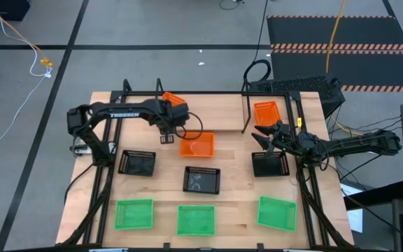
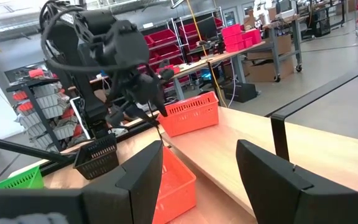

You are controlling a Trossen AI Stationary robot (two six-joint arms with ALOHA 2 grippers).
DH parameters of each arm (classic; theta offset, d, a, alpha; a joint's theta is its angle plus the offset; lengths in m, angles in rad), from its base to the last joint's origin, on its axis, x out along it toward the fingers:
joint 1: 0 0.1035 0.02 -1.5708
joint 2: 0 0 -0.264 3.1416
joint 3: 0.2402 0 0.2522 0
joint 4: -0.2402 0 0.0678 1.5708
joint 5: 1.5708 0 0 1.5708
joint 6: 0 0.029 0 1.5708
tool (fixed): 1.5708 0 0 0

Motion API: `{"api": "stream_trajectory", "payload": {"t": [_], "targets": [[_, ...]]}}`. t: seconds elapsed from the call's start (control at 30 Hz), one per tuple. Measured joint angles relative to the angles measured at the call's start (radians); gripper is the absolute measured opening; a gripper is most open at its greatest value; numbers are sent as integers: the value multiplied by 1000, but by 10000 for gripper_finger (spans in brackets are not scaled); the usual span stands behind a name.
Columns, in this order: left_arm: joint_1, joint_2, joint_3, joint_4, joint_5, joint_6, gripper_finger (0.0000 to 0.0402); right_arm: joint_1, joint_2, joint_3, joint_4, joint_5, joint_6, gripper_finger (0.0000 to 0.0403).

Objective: Stack baskets on shelf by color
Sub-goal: Put the top left orange basket on the shelf

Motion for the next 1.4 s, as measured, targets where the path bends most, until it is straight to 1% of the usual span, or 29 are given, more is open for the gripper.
{"api": "stream_trajectory", "payload": {"t": [0.1, 0.33, 0.43, 0.53, 0.63, 0.77, 0.9, 1.07, 1.23, 1.4], "targets": [[0, 30, 0, 0, -3, -15, 129, 0, 0, 0, 1, 0, 0, 199], [0, 40, 4, 25, -5, -76, 37, 0, 0, 0, 2, 1, -3, 199], [0, 40, 47, 27, -8, -112, 11, 0, 0, 0, 2, 1, -3, 199], [0, 40, 99, 47, -7, -148, 16, 0, 0, 0, 3, 1, -3, 199], [1, 40, 138, 122, -5, -173, 22, 0, 0, 0, 3, 2, -3, 199], [4, 54, 156, 193, 44, -167, 6, 0, 0, 0, 3, 1, 0, 199], [3, 96, 160, 178, 57, -151, 10, 0, 0, 0, 3, 0, 0, 199], [3, 160, 160, 114, 53, -107, 5, 0, 0, 0, 6, 0, -2, 199], [-4, 174, 160, 85, 54, -32, 17, 0, 0, 0, 8, 0, -3, 199], [-24, 173, 160, 86, 58, 31, 5, 0, 0, 0, 9, 0, -9, 199]]}}
